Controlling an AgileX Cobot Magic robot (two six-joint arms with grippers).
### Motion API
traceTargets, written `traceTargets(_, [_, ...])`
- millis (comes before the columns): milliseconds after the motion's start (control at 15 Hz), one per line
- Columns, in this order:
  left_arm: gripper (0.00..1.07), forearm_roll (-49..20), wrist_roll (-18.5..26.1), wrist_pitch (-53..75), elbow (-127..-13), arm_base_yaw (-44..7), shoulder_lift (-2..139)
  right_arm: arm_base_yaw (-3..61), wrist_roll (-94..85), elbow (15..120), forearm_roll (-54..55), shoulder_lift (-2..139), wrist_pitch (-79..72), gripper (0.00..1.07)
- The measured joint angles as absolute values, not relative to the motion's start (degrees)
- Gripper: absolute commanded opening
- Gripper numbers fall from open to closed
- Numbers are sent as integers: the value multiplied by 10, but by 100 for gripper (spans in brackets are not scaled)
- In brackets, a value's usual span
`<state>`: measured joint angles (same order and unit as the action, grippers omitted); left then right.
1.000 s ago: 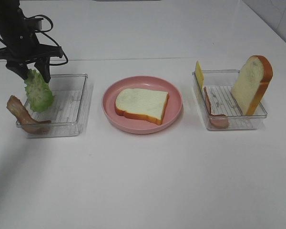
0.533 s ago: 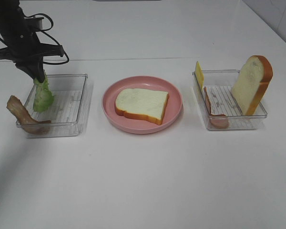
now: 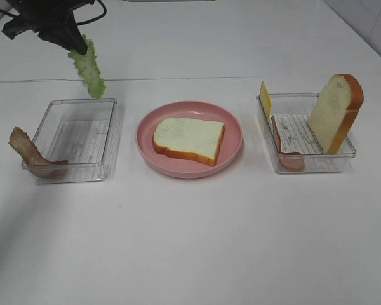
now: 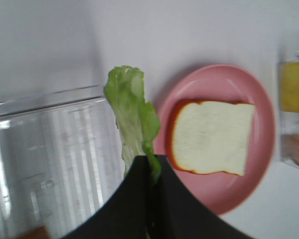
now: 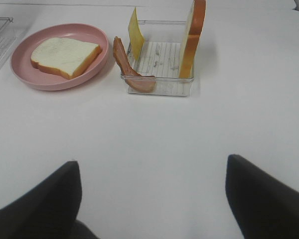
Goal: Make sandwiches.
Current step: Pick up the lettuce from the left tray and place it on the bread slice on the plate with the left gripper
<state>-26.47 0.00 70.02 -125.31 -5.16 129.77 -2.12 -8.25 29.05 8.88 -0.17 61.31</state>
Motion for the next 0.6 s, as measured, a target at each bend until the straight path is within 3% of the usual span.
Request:
traceTargets(200, [0, -392, 62, 700, -1256, -62, 1298, -21, -83, 290, 89, -2, 613, 76])
traceTargets(600, [0, -443, 103, 670, -1256, -145, 1334, -21, -83, 290, 89, -2, 613, 76])
